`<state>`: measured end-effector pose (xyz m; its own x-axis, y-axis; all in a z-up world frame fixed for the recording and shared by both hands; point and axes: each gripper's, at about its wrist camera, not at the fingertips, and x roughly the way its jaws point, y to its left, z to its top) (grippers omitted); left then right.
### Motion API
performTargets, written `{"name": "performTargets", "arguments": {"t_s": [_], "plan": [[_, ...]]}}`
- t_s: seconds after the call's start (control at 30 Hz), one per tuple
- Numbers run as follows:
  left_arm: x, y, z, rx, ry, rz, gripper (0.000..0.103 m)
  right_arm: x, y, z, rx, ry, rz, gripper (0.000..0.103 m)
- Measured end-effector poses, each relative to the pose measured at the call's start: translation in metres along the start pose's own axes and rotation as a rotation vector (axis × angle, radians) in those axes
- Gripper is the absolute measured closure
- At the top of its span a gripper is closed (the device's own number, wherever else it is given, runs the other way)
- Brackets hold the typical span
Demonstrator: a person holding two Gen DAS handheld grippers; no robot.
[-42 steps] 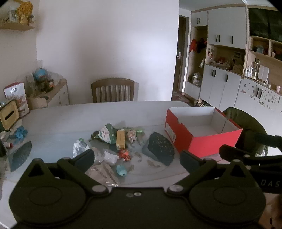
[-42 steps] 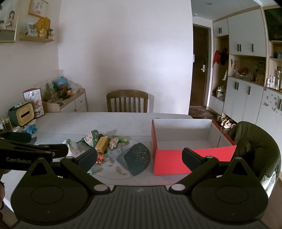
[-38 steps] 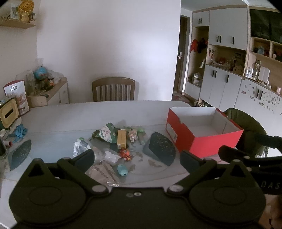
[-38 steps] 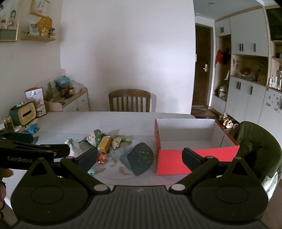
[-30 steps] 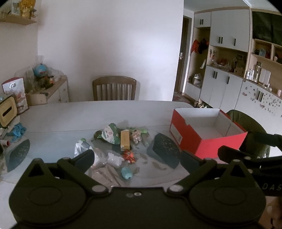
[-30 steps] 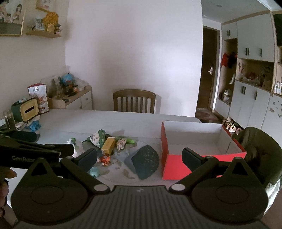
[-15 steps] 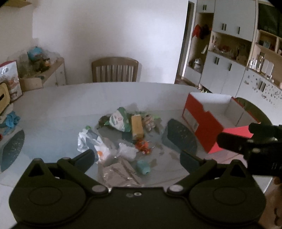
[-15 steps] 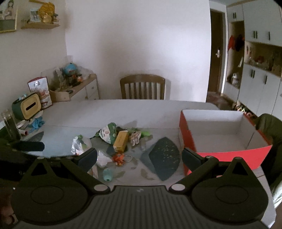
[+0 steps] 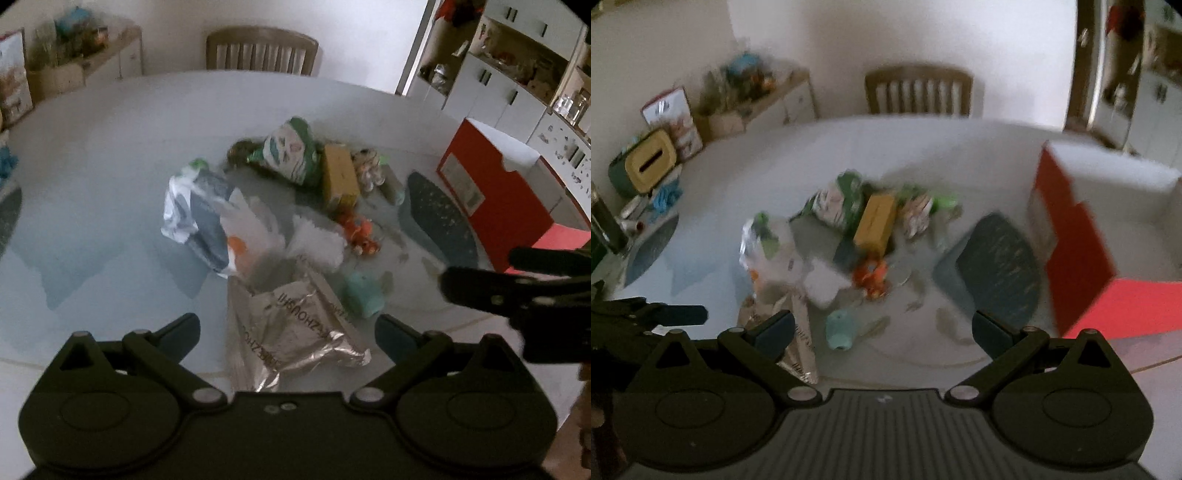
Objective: Organize objects
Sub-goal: 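Move both grippers toward the pile of items on the table, then grasp the silver foil bag with left gripper while right gripper grasps the teal ball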
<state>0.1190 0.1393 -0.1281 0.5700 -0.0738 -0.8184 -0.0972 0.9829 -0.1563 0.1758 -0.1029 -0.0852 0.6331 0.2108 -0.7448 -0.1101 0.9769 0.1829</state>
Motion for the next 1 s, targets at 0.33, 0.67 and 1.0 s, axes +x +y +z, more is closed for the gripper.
{"name": "performTargets", "arguments": {"t_s": [0.33, 0.67, 1.0], "plan": [[0.027, 0.010, 0.004, -0.007, 0.083, -0.036, 0.010, 0.066, -0.001, 0.007, 0.028, 0.171, 0.015, 0.018], [0.034, 0.007, 0.006, 0.028, 0.107, -0.090, 0.025, 0.086, 0.005, 0.011, 0.026, 0.219, 0.019, 0.046], [0.031, 0.012, 0.009, 0.024, 0.123, -0.107, 0.042, 0.087, 0.008, 0.015, 0.027, 0.219, 0.025, 0.073]]}}
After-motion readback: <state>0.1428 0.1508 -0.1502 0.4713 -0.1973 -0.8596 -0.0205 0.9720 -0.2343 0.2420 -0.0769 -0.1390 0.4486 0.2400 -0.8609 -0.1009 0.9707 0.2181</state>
